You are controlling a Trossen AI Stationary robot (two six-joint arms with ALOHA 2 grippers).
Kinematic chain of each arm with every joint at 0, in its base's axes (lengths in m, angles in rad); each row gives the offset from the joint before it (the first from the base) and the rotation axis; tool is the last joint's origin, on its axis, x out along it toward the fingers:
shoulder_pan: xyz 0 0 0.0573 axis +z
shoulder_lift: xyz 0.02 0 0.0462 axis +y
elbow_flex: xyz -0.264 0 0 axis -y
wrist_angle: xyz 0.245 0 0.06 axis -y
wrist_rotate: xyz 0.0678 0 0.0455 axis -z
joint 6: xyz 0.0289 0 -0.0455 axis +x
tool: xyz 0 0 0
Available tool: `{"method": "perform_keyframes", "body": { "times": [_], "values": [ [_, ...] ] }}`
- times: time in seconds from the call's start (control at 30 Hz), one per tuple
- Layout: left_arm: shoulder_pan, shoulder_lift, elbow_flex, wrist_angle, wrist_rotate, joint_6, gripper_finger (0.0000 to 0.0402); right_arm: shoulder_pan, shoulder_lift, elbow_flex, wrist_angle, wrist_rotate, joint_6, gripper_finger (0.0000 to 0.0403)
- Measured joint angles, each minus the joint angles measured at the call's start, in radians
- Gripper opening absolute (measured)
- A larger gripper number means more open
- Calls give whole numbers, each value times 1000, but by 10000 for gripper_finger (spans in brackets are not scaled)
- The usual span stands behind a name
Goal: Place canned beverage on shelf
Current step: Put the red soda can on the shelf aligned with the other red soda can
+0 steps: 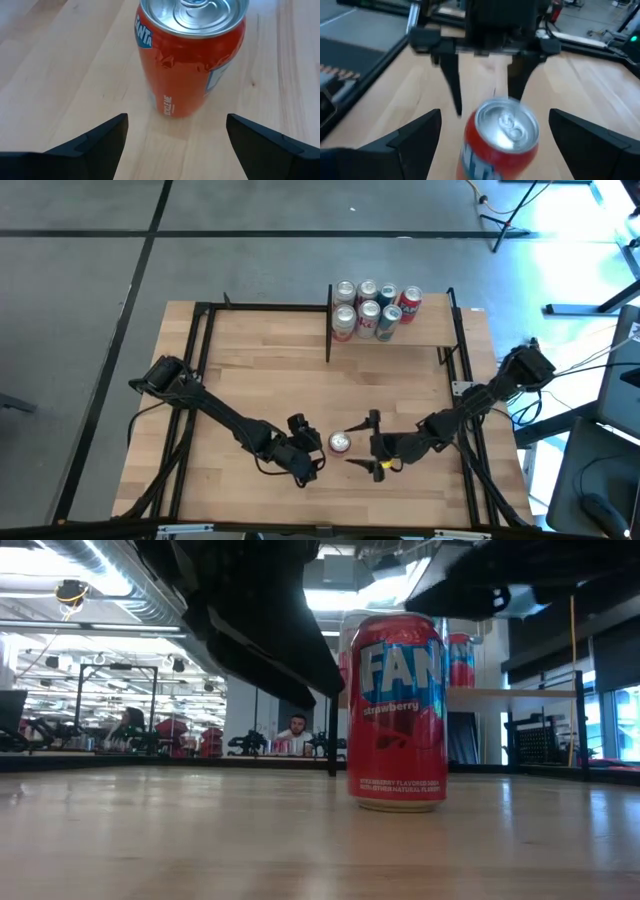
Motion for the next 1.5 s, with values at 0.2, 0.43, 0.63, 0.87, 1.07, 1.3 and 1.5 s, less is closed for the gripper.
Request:
{"method": "perform_keyframes", "body": {
  "times": [0.2,0.43,0.63,0.87,1.07,1.3,1.5],
  "values": [
    [0,0,0,-2,0,0,332,-56,75,1,85,-9,19,358],
    [0,0,0,-2,1,0,332,-97,144,1,122,-126,37,358],
    [0,0,0,-4,0,0,332,-100,180,1,151,-142,20,358],
    [0,0,0,-5,-1,0,332,-101,186,1,159,-148,-20,277],
    [-2,0,0,-5,-1,0,332,-99,153,0,121,-153,-52,259],
    [-15,0,0,-5,-1,0,332,-52,-52,0,-104,-87,-52,259],
    [-23,0,0,-5,-1,0,332,26,-345,0,-399,65,-24,259]
  ]
}}
